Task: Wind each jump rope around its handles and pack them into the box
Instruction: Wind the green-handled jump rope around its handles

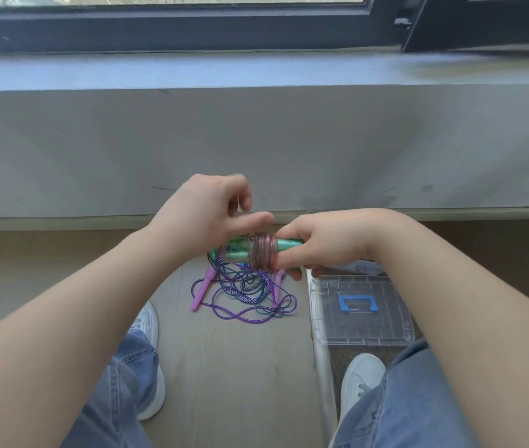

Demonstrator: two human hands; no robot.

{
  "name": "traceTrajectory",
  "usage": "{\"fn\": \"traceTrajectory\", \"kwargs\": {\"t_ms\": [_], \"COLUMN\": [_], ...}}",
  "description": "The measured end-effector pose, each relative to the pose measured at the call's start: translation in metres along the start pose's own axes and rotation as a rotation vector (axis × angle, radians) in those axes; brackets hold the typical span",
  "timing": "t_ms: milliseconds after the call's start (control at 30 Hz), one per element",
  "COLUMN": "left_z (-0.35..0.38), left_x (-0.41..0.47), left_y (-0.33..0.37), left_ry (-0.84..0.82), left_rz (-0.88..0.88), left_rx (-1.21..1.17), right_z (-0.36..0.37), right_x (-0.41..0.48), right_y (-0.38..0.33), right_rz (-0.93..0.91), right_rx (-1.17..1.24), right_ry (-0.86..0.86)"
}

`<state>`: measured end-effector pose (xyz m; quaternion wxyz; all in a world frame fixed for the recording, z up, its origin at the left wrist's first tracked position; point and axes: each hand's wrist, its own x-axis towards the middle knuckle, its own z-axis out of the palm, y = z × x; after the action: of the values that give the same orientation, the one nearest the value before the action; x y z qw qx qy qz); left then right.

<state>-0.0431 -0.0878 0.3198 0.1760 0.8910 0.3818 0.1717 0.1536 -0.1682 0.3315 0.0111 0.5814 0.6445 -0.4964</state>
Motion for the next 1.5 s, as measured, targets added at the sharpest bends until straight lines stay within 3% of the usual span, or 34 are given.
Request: {"fn": "traceTrajectory", "kwargs": {"t_ms": [67, 200, 267, 333, 433, 500, 700, 967, 1100, 1267, 1333, 1500], "left_z": [-0.004, -0.010, -0.006, -0.001, 0.004, 0.003, 0.007, 0.013, 0.016, 0.019, 0.015, 0.006], "left_x": [0.002, 0.006, 0.005, 0.006, 0.007, 0.009, 0.006, 0.000, -0.002, 0.001, 0.002, 0.004], "left_y": [0.004, 0.007, 0.011, 0.013, 0.016, 0.018, 0.023, 0.023, 0.026, 0.017, 0.015, 0.019], "left_ry": [-0.034, -0.340, -0.403, -0.315, -0.172, -0.098, 0.099, 0.169, 0.187, 0.291, 0.297, 0.244], "left_rz": [-0.177, -0.523, -0.631, -0.671, -0.593, -0.574, -0.565, -0.544, -0.572, -0.636, -0.599, -0.433], "left_rx": [-0.196, -0.531, -0.769, -0.977, -1.278, -1.371, -1.408, -1.146, -1.138, -1.105, -1.080, -0.978], "right_z": [-0.003, -0.007, -0.007, -0.006, -0.009, -0.009, -0.008, -0.005, 0.001, 0.014, 0.011, -0.004], "right_x": [-0.006, -0.010, -0.009, -0.006, -0.002, 0.001, 0.013, 0.022, 0.022, 0.028, 0.026, 0.019], "right_y": [-0.002, 0.002, 0.004, 0.004, 0.003, 0.001, -0.001, 0.003, 0.005, -0.001, -0.001, -0.002], "right_rz": [-0.089, -0.232, -0.263, -0.285, -0.296, -0.291, -0.204, -0.047, 0.021, -0.049, -0.072, -0.145], "right_rx": [0.139, 0.319, 0.335, 0.384, 0.460, 0.500, 0.495, 0.135, -0.014, -0.198, -0.088, 0.505], "right_ry": [-0.035, 0.000, 0.044, 0.125, 0.261, 0.292, 0.448, 0.673, 0.723, 0.718, 0.690, 0.559]}}
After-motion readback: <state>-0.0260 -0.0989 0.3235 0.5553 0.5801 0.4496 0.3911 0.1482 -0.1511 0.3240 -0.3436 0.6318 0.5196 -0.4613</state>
